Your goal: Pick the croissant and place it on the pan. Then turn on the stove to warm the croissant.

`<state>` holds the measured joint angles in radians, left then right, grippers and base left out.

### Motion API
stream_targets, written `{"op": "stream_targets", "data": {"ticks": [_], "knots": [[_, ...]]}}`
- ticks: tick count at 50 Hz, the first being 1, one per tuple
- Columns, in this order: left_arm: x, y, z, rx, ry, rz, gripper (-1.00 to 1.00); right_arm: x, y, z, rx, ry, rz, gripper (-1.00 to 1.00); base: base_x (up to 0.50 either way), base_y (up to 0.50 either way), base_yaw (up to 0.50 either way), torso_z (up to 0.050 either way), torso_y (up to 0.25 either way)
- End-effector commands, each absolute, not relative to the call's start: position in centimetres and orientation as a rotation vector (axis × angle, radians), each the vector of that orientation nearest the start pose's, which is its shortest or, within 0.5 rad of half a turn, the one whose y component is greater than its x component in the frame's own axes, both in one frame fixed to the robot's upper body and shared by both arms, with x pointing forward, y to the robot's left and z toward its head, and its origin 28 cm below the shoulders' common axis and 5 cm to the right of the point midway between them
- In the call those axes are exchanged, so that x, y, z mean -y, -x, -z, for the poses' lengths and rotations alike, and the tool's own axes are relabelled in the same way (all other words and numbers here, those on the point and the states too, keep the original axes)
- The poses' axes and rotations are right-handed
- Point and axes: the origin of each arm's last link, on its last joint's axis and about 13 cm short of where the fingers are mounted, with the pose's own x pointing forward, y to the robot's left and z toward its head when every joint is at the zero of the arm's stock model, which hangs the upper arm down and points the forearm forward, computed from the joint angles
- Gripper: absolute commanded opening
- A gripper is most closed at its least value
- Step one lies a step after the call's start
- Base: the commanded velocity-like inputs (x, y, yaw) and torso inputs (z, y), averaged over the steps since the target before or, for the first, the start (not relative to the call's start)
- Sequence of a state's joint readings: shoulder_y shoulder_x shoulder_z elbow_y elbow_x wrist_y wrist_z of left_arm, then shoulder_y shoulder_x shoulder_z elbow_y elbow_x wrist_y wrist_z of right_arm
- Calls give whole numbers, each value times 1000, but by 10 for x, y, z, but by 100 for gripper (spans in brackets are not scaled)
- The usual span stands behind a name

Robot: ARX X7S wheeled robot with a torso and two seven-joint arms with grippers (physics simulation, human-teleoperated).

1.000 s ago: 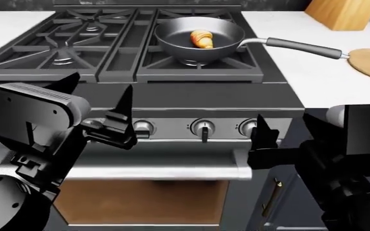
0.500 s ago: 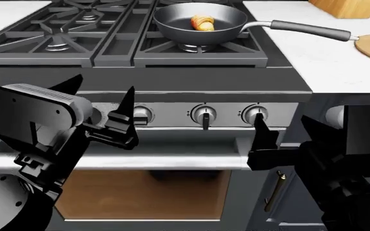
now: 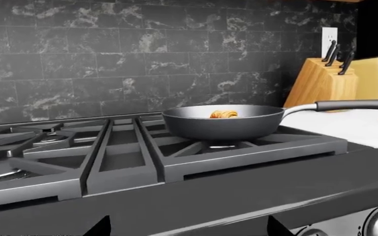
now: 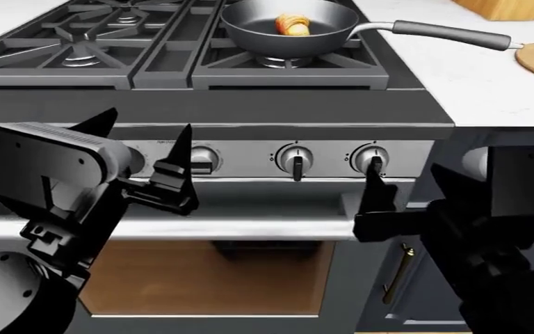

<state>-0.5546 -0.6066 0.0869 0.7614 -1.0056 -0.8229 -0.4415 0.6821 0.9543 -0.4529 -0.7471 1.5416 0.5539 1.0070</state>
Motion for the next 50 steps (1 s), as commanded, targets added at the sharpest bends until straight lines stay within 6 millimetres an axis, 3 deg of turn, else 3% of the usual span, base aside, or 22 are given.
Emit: {"op": "stream_targets", "data": {"ticks": [1,50], "knots": [[-234,-217,-226,220,-1,289,100,122,-196,-229,-100,-17,-95,100,0,0,0,0,0],[-234,-224,-222,207,10,303,100,123,-237,-201,-160,-65,-80,100,0,0,0,0,0]]}}
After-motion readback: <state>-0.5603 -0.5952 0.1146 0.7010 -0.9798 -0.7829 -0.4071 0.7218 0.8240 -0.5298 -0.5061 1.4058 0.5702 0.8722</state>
